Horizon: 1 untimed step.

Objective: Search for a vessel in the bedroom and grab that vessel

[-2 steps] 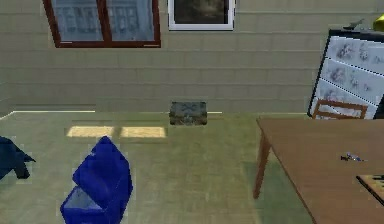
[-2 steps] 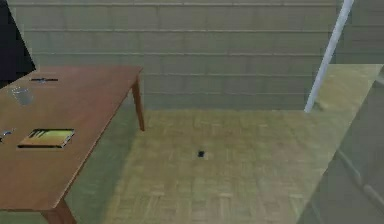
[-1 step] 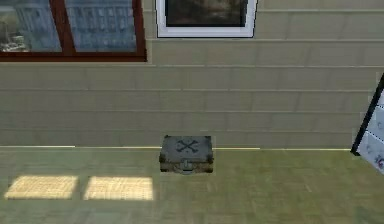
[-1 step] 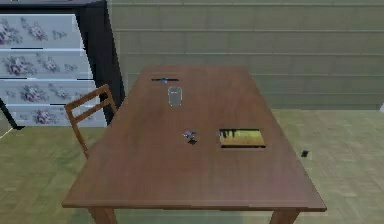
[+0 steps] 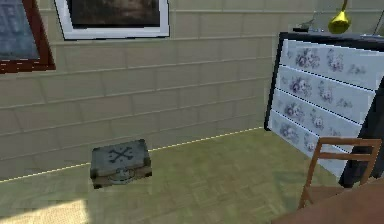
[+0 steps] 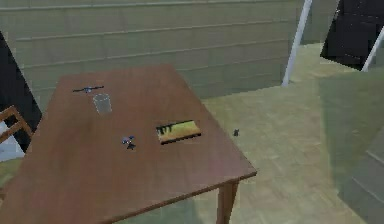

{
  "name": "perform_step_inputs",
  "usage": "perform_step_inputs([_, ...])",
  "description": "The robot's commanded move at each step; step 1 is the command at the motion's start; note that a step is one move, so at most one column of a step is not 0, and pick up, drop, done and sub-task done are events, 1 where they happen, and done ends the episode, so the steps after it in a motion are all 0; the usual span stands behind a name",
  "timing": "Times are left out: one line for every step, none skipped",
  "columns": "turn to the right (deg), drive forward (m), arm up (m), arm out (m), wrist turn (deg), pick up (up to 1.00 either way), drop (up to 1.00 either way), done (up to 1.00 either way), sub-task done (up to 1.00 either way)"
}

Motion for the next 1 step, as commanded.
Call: perform_step_inputs([0.0, 0.55, 0.00, 0.00, 0.0, 0.00, 0.00, 0.00, 0.00])
